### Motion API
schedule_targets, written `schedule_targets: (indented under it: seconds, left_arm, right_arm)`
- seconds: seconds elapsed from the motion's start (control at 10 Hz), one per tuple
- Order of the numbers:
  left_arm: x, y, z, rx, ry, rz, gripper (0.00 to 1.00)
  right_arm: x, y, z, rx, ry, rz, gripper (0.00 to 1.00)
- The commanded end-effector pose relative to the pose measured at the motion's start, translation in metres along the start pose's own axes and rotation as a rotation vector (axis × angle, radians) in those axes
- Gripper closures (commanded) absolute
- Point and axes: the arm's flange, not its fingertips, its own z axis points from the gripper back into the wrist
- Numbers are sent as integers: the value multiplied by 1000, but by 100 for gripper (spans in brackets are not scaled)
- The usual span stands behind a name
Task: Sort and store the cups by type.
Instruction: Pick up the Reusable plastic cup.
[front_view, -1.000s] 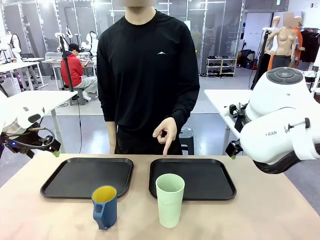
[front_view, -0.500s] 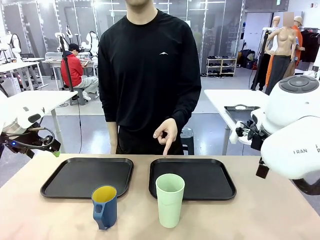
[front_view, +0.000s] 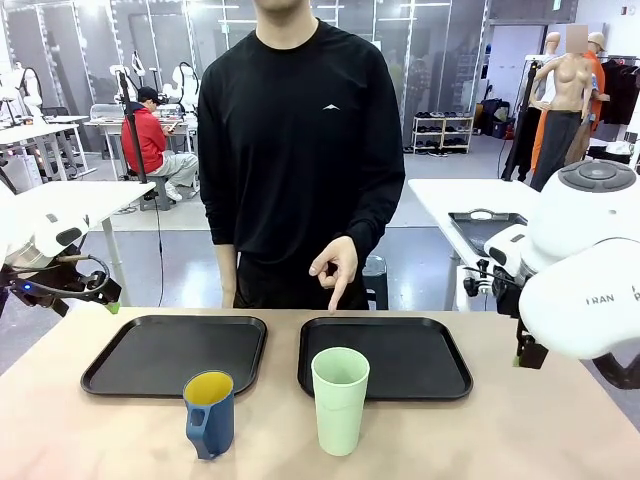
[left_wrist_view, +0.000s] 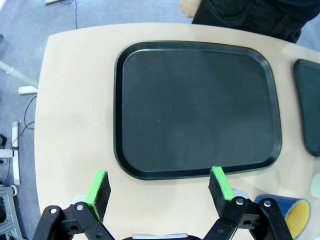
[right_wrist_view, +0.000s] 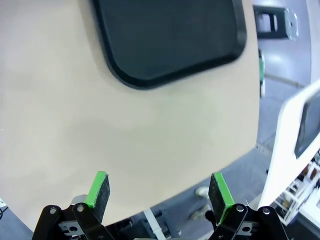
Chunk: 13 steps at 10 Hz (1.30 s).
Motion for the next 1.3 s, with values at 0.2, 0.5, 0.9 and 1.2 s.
schedule_targets:
  seconds: [0.2, 0.5, 0.9, 1.2]
  left_arm:
    - [0, 1, 0, -2, -1, 3, 0]
    - [0, 1, 0, -2, -1, 3, 0]
    - [0, 1, 0, -2, -1, 3, 0]
    - [0, 1, 0, -2, -1, 3, 0]
  right_arm:
    - [-2, -1, 2, -31, 35, -21, 0]
    - [-4, -3, 2, -10, 11, -2, 0]
    - [-2, 39, -32, 141, -163, 120, 0]
    - [5, 61, -56, 302, -519, 181, 0]
